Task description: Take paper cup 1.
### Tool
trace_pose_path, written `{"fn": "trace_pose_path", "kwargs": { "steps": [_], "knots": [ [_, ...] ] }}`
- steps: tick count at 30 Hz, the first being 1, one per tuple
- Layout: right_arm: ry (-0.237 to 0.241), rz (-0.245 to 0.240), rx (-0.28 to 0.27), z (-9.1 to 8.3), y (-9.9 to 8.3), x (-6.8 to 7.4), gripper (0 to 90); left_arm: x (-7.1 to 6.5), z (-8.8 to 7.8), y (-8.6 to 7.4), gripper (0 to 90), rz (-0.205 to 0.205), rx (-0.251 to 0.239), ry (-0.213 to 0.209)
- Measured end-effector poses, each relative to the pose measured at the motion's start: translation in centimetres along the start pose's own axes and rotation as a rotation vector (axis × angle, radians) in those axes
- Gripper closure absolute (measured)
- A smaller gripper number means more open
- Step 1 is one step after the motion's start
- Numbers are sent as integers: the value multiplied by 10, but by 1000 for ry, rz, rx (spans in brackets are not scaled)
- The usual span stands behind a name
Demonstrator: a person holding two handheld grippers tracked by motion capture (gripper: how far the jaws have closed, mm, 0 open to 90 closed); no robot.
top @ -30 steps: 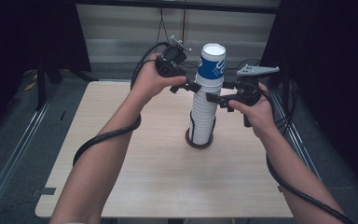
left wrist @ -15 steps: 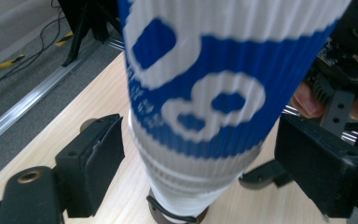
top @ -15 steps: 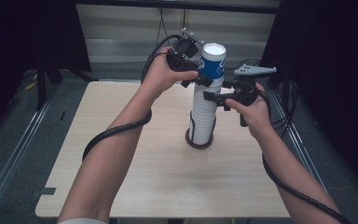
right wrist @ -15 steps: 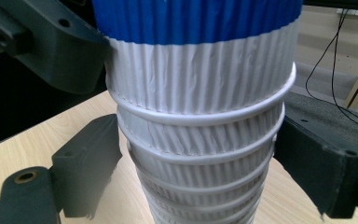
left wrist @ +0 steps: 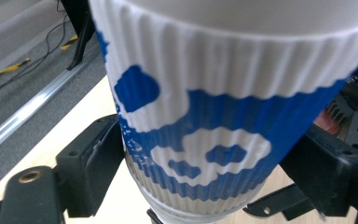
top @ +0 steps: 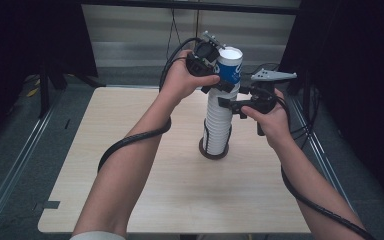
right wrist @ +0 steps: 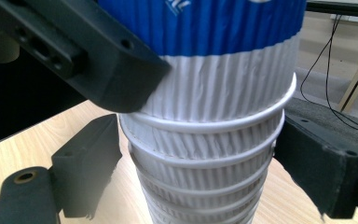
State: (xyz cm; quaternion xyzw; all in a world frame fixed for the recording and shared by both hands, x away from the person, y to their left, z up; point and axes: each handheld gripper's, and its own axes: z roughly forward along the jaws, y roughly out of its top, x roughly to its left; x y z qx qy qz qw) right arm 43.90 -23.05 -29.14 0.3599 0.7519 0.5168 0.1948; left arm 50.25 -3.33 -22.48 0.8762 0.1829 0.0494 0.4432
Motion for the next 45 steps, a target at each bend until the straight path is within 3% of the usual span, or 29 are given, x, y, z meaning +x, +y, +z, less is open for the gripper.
{"fn": "trace_pose_path", "kwargs": {
  "steps": [27, 30, 36, 45],
  "knots": [
    [-28, -41, 0, 4, 0, 7, 143, -2, -5, 10, 196, -32, 95, 23],
    [-39, -65, 10, 5, -1, 8, 159, -2, -6, 11, 198, -37, 95, 21],
    [-34, -51, 1, 5, -2, 6, 158, -1, -15, 15, 210, -62, 42, 16],
    [-35, -46, -8, 4, -4, 7, 160, -3, -17, 11, 209, -48, 27, 21]
  ]
}}
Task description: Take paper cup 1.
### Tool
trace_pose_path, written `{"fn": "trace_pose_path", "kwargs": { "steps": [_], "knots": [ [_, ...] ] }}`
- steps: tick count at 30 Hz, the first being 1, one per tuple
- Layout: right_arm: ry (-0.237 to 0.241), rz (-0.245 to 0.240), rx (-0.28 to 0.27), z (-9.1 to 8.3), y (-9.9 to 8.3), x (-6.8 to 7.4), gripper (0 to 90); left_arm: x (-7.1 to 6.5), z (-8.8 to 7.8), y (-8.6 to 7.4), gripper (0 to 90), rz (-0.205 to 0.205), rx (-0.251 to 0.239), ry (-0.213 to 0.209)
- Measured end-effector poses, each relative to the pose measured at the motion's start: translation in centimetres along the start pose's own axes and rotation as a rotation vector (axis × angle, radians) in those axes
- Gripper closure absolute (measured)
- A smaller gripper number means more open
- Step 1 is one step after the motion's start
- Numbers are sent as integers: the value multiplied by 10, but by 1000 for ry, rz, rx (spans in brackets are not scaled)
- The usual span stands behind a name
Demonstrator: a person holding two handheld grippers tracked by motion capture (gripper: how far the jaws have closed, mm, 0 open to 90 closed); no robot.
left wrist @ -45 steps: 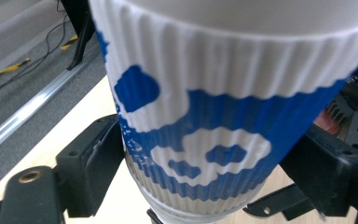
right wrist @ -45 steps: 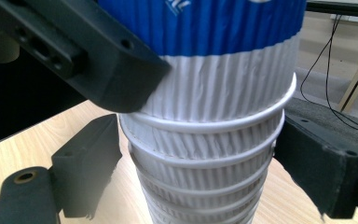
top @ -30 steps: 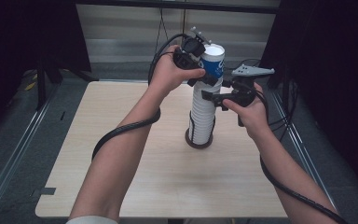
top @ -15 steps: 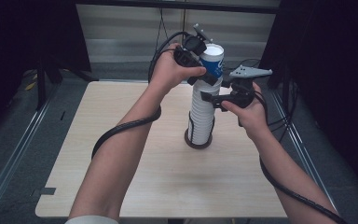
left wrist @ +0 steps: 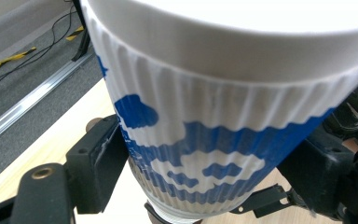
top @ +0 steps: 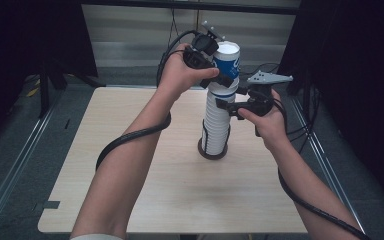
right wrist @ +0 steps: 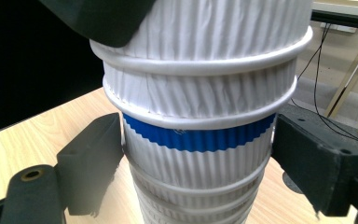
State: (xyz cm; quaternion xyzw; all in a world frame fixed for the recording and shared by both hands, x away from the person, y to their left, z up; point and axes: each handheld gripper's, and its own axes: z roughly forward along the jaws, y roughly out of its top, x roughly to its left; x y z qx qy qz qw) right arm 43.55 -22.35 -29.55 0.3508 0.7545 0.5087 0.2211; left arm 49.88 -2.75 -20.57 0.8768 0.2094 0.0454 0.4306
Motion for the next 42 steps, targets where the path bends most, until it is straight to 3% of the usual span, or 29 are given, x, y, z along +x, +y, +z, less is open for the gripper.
{"fn": "trace_pose_path", "kwargs": {
  "steps": [5, 10, 13, 18, 22, 24, 27, 42],
  "knots": [
    [21, 6, -46, -5, 2, 1, 132, -1, 3, -1, 208, 1, -1, 6],
    [9, 6, -49, -5, 7, 2, 118, 0, 3, -3, 207, -2, -7, -2],
    [-4, 33, -75, -6, 9, 1, 115, 0, 4, -3, 206, -1, -9, 0],
    [-15, 11, -50, -2, 9, 2, 108, -2, 7, -4, 203, 11, -4, -2],
    [-13, 32, -78, 0, 10, 2, 108, -2, 7, -4, 201, 16, 0, 0],
    [-19, 25, -64, 0, 9, 2, 128, -1, 8, -6, 194, -6, -8, -3],
    [-15, 45, -70, 1, 8, 2, 156, 0, 8, -7, 185, -8, -13, -2],
    [-23, 31, -72, 2, 7, 4, 161, 1, 6, -9, 195, -35, -59, -4]
  ]
}}
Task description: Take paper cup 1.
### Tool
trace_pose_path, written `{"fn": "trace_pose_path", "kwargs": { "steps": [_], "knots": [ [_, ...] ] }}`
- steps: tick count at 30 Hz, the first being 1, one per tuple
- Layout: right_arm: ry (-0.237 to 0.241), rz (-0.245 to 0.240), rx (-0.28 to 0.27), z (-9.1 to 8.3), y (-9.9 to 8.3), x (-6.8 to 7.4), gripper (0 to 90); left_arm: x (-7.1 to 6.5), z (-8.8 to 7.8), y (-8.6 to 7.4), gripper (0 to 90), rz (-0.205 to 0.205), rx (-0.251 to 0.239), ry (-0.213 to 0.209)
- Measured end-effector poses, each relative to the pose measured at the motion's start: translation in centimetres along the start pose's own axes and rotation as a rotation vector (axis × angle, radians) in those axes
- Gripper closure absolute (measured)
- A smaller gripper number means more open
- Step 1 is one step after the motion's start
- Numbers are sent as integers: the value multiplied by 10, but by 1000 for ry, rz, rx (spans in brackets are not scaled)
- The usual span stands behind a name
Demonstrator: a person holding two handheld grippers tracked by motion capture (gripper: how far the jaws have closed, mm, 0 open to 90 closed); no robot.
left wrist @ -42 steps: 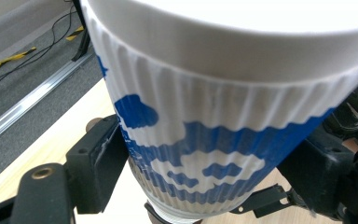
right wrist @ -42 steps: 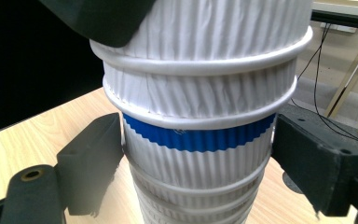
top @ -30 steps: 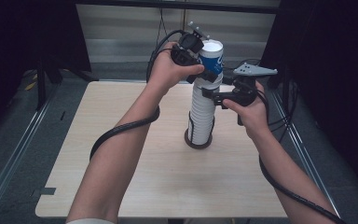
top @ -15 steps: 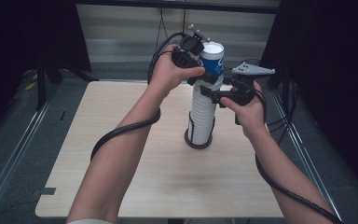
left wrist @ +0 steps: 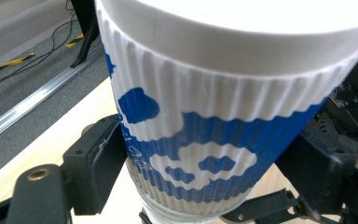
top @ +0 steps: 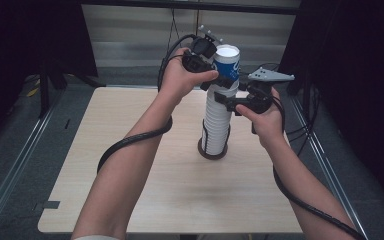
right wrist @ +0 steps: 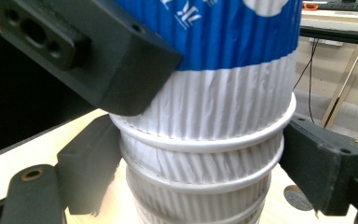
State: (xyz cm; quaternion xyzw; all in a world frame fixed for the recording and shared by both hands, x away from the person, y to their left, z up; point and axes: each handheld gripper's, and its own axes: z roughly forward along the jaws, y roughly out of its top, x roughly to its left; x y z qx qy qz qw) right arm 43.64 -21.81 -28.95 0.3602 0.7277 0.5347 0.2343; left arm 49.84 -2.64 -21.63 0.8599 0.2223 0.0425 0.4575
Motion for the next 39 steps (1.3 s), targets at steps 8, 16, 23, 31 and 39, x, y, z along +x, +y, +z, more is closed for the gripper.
{"fn": "trace_pose_path", "kwargs": {
  "steps": [8, 16, 23, 31, 39],
  "knots": [
    [-1, -2, 1, 0, 0, 0, 162, -1, -1, 2, 199, -2, 8, 3],
    [-1, 0, -7, 0, -1, 0, 164, 0, -3, 0, 202, -16, -23, 5],
    [-3, -4, -9, 1, -2, 0, 164, 0, -7, 1, 213, -28, -56, -1],
    [-3, 4, -20, 1, -4, 0, 164, 0, -9, 1, 215, -33, -78, -1],
    [-1, 4, -20, 0, -4, 0, 163, 1, -15, 3, 223, -29, -93, -9]
  ]
}}
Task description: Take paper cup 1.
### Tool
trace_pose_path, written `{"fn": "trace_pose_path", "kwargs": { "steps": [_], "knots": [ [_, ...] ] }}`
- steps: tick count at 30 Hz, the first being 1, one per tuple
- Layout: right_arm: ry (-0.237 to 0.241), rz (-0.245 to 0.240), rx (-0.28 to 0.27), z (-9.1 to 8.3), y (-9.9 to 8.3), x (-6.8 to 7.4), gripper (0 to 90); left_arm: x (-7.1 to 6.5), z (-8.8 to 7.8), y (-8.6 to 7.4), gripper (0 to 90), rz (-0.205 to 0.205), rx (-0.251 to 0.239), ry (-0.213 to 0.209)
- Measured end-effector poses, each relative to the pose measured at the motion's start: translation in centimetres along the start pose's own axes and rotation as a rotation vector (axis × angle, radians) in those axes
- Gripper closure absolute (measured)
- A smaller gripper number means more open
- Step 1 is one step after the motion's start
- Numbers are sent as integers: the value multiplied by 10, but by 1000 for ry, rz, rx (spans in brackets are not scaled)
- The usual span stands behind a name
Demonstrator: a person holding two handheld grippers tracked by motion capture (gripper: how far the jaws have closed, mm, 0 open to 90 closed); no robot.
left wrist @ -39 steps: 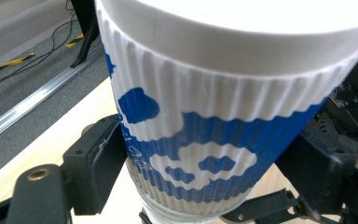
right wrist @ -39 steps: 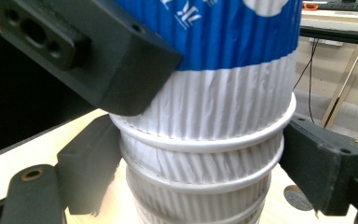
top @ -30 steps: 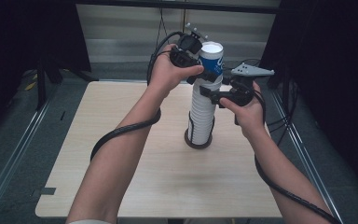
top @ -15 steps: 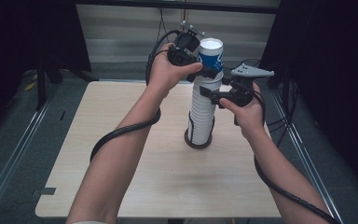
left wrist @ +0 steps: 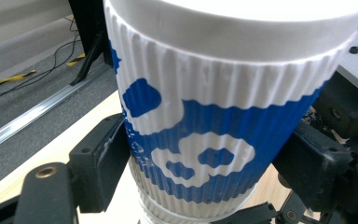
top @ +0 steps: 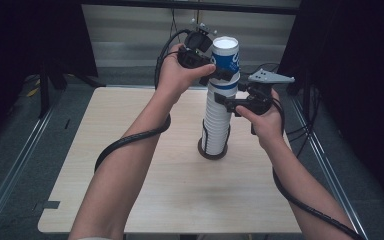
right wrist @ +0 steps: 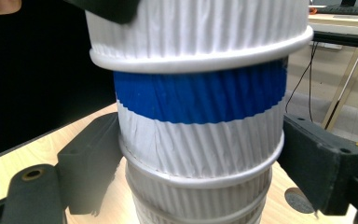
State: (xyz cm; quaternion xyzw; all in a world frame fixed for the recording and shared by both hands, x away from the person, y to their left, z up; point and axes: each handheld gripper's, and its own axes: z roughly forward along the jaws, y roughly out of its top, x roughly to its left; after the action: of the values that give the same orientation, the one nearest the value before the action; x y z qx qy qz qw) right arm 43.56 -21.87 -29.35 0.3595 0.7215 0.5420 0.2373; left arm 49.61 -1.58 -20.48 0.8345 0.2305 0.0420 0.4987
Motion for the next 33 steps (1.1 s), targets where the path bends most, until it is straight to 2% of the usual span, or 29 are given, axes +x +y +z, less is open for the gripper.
{"fn": "trace_pose_path", "kwargs": {
  "steps": [10, 21, 33],
  "knots": [
    [1, 9, -9, 1, -1, 0, 161, 1, -10, 6, 223, -10, -33, -6],
    [4, 12, -11, 1, -3, 0, 159, 0, -14, 8, 224, -12, -51, -5],
    [4, 7, -12, 0, -4, 0, 159, 1, -22, 10, 227, -25, -94, -13]
  ]
}}
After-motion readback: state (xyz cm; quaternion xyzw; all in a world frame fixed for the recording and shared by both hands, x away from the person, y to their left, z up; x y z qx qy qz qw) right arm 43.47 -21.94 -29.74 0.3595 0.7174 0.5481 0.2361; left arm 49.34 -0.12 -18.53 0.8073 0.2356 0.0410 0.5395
